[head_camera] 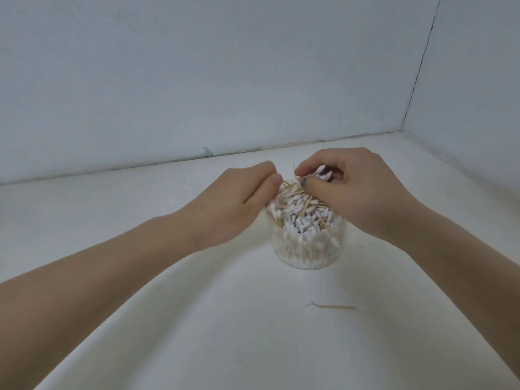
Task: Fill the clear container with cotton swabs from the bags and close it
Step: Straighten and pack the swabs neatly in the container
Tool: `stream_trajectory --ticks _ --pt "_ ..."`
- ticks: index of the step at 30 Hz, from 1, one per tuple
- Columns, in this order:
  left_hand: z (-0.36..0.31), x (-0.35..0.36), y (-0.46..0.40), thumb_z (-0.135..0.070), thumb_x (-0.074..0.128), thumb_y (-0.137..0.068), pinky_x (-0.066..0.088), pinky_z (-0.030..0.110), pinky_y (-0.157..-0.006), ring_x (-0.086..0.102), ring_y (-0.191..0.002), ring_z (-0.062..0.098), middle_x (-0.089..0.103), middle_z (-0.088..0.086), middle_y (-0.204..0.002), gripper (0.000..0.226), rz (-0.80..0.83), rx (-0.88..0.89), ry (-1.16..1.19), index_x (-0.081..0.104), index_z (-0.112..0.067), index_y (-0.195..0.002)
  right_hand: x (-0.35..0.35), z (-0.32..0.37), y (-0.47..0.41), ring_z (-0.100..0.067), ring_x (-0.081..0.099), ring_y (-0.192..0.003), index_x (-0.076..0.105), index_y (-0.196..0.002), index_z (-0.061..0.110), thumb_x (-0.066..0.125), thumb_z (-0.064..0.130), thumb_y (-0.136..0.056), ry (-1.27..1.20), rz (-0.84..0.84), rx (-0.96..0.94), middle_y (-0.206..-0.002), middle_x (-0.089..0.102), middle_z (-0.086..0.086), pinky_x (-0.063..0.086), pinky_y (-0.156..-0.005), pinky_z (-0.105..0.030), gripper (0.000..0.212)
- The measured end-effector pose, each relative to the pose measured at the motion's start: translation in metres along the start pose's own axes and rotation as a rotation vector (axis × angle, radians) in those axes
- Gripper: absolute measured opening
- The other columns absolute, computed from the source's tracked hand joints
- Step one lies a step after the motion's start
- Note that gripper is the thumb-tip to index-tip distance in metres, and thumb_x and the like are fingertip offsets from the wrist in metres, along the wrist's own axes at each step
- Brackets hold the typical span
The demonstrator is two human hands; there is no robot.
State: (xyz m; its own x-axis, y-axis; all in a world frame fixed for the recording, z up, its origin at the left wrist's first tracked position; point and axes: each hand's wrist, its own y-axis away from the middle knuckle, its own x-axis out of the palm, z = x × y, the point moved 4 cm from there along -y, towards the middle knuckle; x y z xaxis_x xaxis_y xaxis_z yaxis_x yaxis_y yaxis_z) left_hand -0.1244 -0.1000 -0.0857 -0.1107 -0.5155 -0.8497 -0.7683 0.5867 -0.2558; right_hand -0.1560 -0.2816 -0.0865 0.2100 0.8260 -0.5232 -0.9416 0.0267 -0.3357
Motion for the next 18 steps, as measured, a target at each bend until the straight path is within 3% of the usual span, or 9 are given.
stream_trajectory --ticks 4,7,11,13,18 --pt "-0.004 0.017 -0.002 -0.035 0.039 -0.109 0.037 0.030 -0.062 0.048 -0.067 0.009 0.049 -0.010 -0.067 0.033 0.065 0.068 -0.187 0.039 -0.028 -0.077 -0.001 0.003 0.000 -0.005 0.071 -0.087 0.075 -0.094 0.029 0.069 0.018 -0.087 -0.024 0.018 0.004 -0.091 0.075 0.008 0.057 -0.090 -0.036 0.014" --pt "-0.010 0.017 -0.004 -0.033 0.038 -0.109 0.037 0.034 -0.064 0.046 -0.065 0.009 0.049 -0.008 -0.068 0.033 0.066 0.058 -0.184 0.042 -0.020 -0.078 -0.006 0.004 0.000 -0.005 0.072 -0.089 0.075 -0.096 0.028 0.067 0.013 -0.088 -0.043 0.076 0.004 -0.093 0.075 0.007 0.057 -0.093 -0.037 0.019" --pt "-0.004 0.009 -0.003 -0.043 0.039 -0.107 0.035 0.028 -0.064 0.043 -0.067 0.008 0.050 -0.008 -0.072 0.041 0.009 -0.158 0.202 0.048 -0.012 -0.083 -0.013 0.006 -0.002 0.001 0.069 -0.083 0.077 -0.094 0.032 0.067 0.014 -0.090 0.001 0.087 -0.026 -0.084 0.074 0.015 0.050 -0.080 -0.014 0.021" --pt "-0.006 0.013 -0.001 -0.048 0.047 -0.103 0.035 0.024 -0.062 0.043 -0.066 0.007 0.050 -0.011 -0.070 0.041 0.084 -0.108 0.159 0.050 -0.013 -0.082 -0.014 0.004 -0.004 0.004 0.066 -0.078 0.077 -0.093 0.033 0.067 0.016 -0.090 0.018 0.082 -0.032 -0.078 0.072 0.020 0.043 -0.070 -0.007 0.020" --pt "-0.002 0.017 0.004 -0.028 0.062 -0.099 0.034 0.016 -0.059 0.042 -0.064 0.004 0.048 -0.014 -0.067 0.022 0.086 -0.032 0.109 0.052 -0.022 -0.080 -0.014 0.002 -0.003 0.003 0.064 -0.075 0.076 -0.093 0.035 0.066 0.017 -0.090 0.060 0.074 -0.042 -0.076 0.069 0.018 0.041 -0.065 -0.003 0.021"
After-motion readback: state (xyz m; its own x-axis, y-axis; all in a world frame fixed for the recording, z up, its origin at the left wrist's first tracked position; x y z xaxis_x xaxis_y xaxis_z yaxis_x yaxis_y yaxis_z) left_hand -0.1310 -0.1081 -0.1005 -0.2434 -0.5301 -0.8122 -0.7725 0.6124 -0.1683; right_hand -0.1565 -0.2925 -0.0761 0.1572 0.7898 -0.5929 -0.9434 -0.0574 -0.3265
